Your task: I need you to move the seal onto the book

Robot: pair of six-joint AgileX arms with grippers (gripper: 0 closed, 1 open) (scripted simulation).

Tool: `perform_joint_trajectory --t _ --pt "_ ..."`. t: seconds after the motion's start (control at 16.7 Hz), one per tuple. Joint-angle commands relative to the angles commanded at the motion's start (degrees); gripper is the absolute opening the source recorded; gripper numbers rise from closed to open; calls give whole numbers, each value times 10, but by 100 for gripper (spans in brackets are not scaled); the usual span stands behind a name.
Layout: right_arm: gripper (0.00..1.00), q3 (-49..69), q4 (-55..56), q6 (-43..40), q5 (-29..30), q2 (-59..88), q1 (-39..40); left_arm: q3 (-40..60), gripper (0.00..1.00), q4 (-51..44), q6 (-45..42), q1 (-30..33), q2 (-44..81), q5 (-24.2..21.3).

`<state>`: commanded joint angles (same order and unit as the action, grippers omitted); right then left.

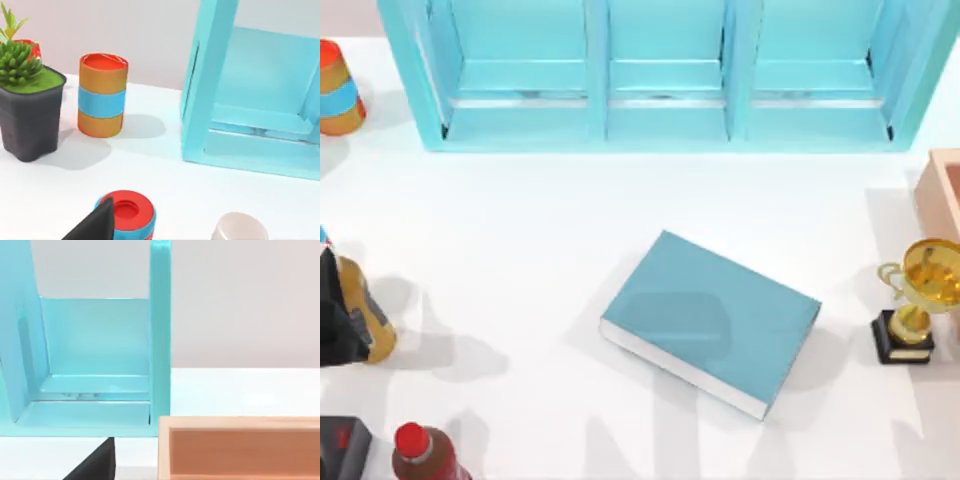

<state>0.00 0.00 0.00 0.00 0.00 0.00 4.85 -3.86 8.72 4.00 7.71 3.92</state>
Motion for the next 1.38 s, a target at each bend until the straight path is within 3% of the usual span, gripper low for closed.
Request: perform_joint_trajectory --t 0.24,0.78,1.08,1.38 --pt "100 0 0 0 0 0 0 -45 100 36 -82 -37 -72 -37" --pt "100 18 -16 -4 1 17 -5 -49 100 39 -87 -40 -77 -39" --pt "100 163 -130 -30 4 164 -34 -49 100 39 -87 -40 -77 -39" --pt "100 385 -314 -68 2 445 -74 -49 100 39 -87 -40 -77 -39"
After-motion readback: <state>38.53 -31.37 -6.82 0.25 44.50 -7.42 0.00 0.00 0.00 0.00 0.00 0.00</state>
